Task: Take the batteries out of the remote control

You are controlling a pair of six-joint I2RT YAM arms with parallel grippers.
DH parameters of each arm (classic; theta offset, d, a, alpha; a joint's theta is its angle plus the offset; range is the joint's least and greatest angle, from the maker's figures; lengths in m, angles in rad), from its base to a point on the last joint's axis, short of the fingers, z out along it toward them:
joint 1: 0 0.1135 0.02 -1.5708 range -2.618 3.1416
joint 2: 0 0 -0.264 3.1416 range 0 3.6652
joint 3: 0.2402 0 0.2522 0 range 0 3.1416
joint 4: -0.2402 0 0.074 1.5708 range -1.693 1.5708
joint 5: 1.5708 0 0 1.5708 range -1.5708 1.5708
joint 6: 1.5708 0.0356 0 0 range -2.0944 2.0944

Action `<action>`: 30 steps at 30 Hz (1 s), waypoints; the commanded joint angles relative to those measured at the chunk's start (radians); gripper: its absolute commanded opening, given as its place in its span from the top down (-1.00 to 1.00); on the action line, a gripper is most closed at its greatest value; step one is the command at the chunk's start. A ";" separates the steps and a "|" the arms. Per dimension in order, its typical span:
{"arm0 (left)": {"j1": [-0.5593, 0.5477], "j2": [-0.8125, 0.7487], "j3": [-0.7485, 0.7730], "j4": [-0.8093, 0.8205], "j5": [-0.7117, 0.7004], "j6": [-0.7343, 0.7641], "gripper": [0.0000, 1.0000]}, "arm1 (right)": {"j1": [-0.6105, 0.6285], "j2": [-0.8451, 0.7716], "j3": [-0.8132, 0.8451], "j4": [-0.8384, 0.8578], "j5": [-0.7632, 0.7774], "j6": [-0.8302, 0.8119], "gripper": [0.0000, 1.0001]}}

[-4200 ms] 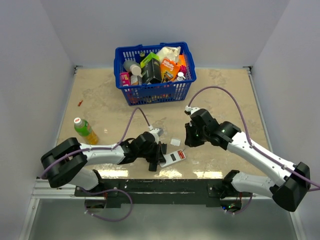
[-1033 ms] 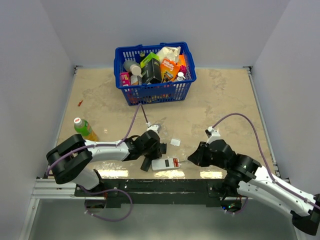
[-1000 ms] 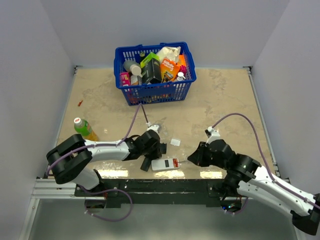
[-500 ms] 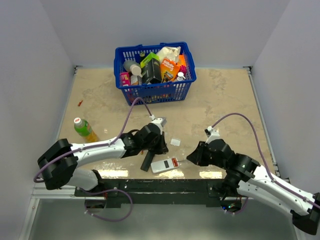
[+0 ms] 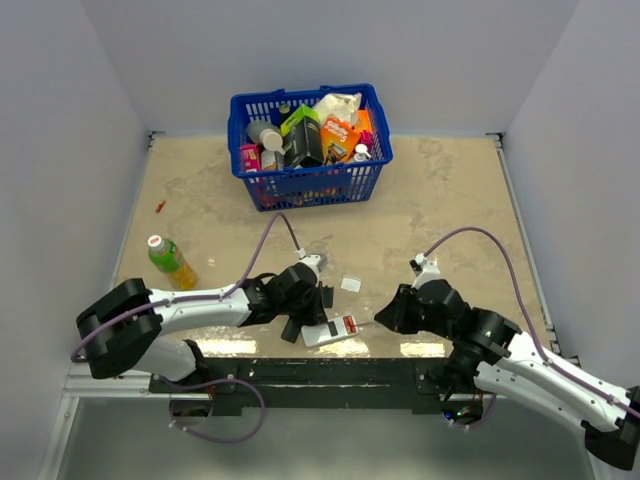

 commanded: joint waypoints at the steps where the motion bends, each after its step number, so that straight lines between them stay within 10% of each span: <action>1: -0.005 0.014 -0.024 0.036 -0.023 -0.007 0.91 | 0.005 0.004 -0.006 0.021 0.004 0.010 1.00; 19: -0.019 0.102 -0.057 0.080 -0.021 -0.023 0.97 | 0.005 -0.085 -0.127 0.168 -0.109 0.084 1.00; 30: -0.023 0.114 -0.055 0.062 -0.039 -0.021 0.98 | 0.005 -0.274 -0.145 -0.074 0.057 0.207 1.00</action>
